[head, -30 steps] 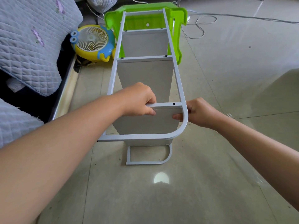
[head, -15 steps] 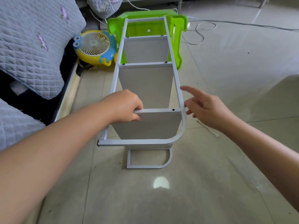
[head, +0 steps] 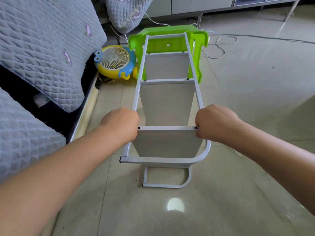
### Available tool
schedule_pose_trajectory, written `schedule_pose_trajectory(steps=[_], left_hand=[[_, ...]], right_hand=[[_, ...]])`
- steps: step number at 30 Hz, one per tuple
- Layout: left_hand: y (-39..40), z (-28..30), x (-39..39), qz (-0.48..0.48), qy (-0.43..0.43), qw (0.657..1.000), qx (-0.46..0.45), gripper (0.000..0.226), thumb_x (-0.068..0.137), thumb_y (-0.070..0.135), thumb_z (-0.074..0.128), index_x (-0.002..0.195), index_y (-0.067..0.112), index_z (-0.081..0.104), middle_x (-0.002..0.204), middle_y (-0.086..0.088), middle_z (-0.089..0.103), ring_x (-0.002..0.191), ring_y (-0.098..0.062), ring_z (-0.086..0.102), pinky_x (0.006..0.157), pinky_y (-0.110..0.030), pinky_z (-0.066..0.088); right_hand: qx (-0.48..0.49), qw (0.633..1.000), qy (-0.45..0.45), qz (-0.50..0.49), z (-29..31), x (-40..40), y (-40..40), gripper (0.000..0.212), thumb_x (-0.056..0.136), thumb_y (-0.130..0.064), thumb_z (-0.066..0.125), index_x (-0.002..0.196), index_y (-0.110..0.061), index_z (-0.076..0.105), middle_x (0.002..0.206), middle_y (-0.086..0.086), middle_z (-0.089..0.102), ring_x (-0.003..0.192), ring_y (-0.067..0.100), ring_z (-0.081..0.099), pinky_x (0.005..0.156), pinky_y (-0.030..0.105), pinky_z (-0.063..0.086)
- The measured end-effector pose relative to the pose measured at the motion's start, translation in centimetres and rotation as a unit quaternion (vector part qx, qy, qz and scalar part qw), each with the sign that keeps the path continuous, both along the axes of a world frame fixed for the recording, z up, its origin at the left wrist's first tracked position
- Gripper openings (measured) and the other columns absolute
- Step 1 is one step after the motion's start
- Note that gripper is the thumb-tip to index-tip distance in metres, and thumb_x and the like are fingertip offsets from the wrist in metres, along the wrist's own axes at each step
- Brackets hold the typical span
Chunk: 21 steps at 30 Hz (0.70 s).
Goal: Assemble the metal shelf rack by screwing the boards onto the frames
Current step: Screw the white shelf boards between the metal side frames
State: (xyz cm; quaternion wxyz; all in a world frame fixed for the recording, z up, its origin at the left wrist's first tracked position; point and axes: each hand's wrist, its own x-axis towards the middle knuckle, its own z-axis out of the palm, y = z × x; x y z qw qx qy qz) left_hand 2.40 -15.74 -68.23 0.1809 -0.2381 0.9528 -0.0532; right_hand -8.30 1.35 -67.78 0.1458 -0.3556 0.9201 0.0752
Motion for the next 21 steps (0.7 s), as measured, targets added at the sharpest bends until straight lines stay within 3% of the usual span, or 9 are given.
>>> schedule_pose_trajectory(steps=[2,5,8,13,17,21], left_hand=[[0.0,-0.2,-0.2,0.005,-0.005,1.0,-0.004,0.011,0.086,0.01,0.052,0.077,0.013,0.058,0.065,-0.001,0.043,0.075,-0.025,0.049,0.059,-0.027,0.036],[0.0,-0.2,-0.6,-0.007,-0.005,1.0,-0.014,0.029,0.084,0.002,0.048,0.059,0.013,0.04,0.061,-0.003,0.039,0.069,-0.024,0.045,0.057,-0.026,0.033],[-0.4,-0.4,-0.9,-0.015,0.004,1.0,-0.017,0.033,0.083,0.001,0.048,0.056,0.012,0.034,0.06,-0.003,0.037,0.067,-0.025,0.042,0.058,-0.026,0.032],[-1.0,-0.3,-0.9,-0.008,0.018,1.0,0.021,0.037,0.085,0.008,0.054,0.053,0.013,0.036,0.057,-0.003,0.037,0.066,-0.027,0.043,0.056,-0.026,0.031],[-1.0,-0.4,-0.9,-0.003,0.017,1.0,0.026,0.039,0.085,0.008,0.054,0.053,0.013,0.033,0.056,-0.003,0.033,0.064,-0.026,0.04,0.054,-0.026,0.028],[-1.3,-0.4,-1.0,-0.007,0.017,1.0,0.022,0.037,0.083,0.006,0.054,0.052,0.013,0.033,0.055,-0.003,0.034,0.062,-0.024,0.039,0.049,-0.023,0.025]], right_hand=[[0.008,1.0,-0.009,-0.002,0.1,-0.4,-0.4,0.03,0.084,-0.018,0.059,0.06,-0.017,0.041,0.065,-0.001,0.037,0.053,0.012,0.036,0.044,0.019,0.028],[0.013,1.0,-0.014,-0.008,0.2,-1.0,-0.8,0.029,0.081,-0.02,0.062,0.06,-0.017,0.043,0.065,-0.001,0.039,0.053,0.013,0.039,0.045,0.019,0.032],[0.005,1.0,-0.016,-0.01,0.3,-1.4,-1.0,0.031,0.081,-0.019,0.061,0.058,-0.017,0.04,0.063,-0.001,0.038,0.053,0.013,0.039,0.044,0.018,0.03],[-0.001,0.999,-0.041,-0.014,0.2,-1.4,-1.0,0.028,0.078,-0.019,0.064,0.057,-0.016,0.045,0.058,-0.001,0.045,0.065,0.021,0.055,0.049,0.019,0.037],[-0.018,0.997,-0.072,-0.036,-0.1,-1.5,-0.7,0.016,0.078,-0.02,0.064,0.066,-0.013,0.057,0.052,-0.002,0.052,0.053,0.016,0.055,0.05,0.019,0.039],[-0.029,0.996,-0.074,-0.038,-0.3,-1.6,-0.6,0.014,0.078,-0.02,0.064,0.068,-0.013,0.057,0.052,-0.002,0.052,0.052,0.016,0.054,0.05,0.019,0.039]])
